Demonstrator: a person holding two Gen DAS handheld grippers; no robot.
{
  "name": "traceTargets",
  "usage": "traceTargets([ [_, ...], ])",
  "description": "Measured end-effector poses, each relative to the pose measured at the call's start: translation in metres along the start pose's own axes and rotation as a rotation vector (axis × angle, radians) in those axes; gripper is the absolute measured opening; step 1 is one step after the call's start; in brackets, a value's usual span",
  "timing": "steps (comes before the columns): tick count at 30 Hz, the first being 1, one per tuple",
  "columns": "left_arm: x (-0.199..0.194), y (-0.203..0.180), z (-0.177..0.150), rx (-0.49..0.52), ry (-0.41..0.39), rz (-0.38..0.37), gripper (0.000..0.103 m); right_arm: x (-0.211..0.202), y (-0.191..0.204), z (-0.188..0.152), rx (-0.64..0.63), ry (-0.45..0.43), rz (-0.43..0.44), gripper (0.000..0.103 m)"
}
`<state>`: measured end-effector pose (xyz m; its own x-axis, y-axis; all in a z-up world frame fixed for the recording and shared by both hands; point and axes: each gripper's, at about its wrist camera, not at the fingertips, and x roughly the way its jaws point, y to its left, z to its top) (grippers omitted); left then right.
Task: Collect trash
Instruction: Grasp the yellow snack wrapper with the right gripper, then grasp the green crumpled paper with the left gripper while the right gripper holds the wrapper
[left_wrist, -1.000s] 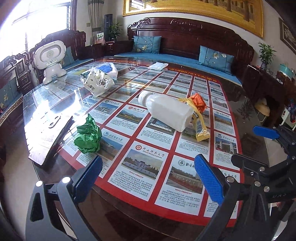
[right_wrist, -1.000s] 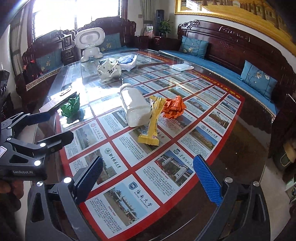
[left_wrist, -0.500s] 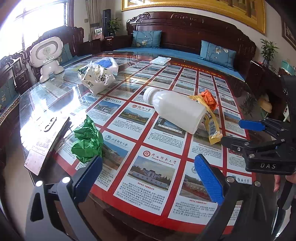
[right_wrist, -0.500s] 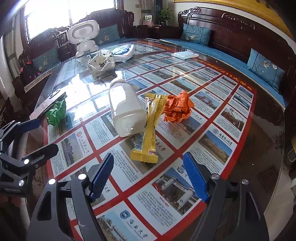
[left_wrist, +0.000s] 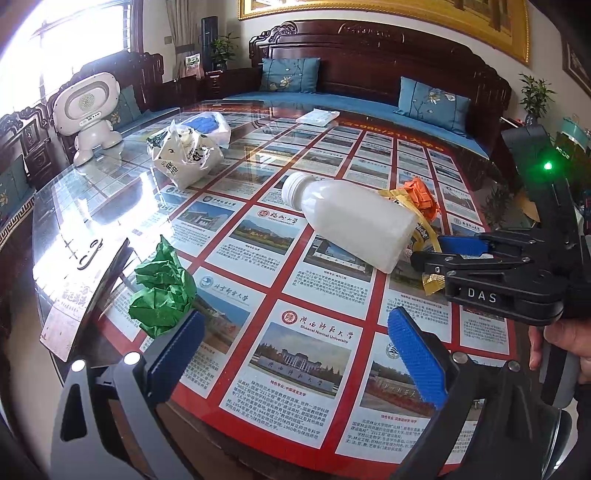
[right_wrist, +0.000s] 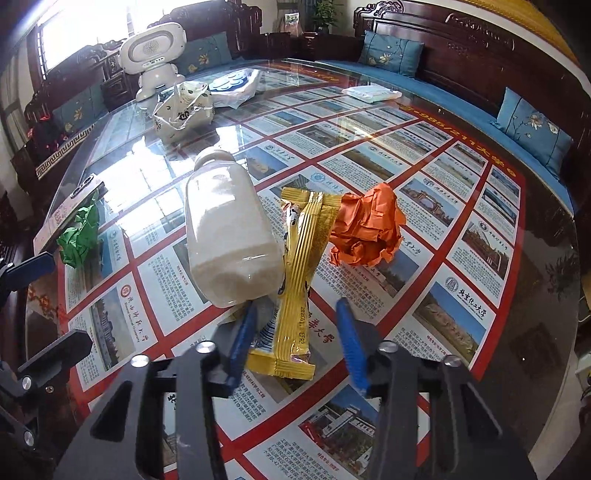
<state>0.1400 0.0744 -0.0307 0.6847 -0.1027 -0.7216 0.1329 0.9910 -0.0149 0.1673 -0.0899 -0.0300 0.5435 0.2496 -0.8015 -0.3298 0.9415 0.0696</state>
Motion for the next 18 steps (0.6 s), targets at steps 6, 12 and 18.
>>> traceTargets([
  [6,0.000,0.000,-0.003,-0.001,0.002,-0.002,0.099,-0.017,-0.004,-0.014,0.042,-0.025,0.007,0.025],
  [12,-0.011,0.007,-0.008,-0.016,-0.014,0.009,0.099,-0.061,0.015,-0.029,0.030,-0.101,0.041,0.025],
  [18,-0.026,0.029,-0.008,-0.036,-0.040,0.047,0.099,-0.073,0.065,-0.028,-0.091,-0.092,0.115,0.025],
])
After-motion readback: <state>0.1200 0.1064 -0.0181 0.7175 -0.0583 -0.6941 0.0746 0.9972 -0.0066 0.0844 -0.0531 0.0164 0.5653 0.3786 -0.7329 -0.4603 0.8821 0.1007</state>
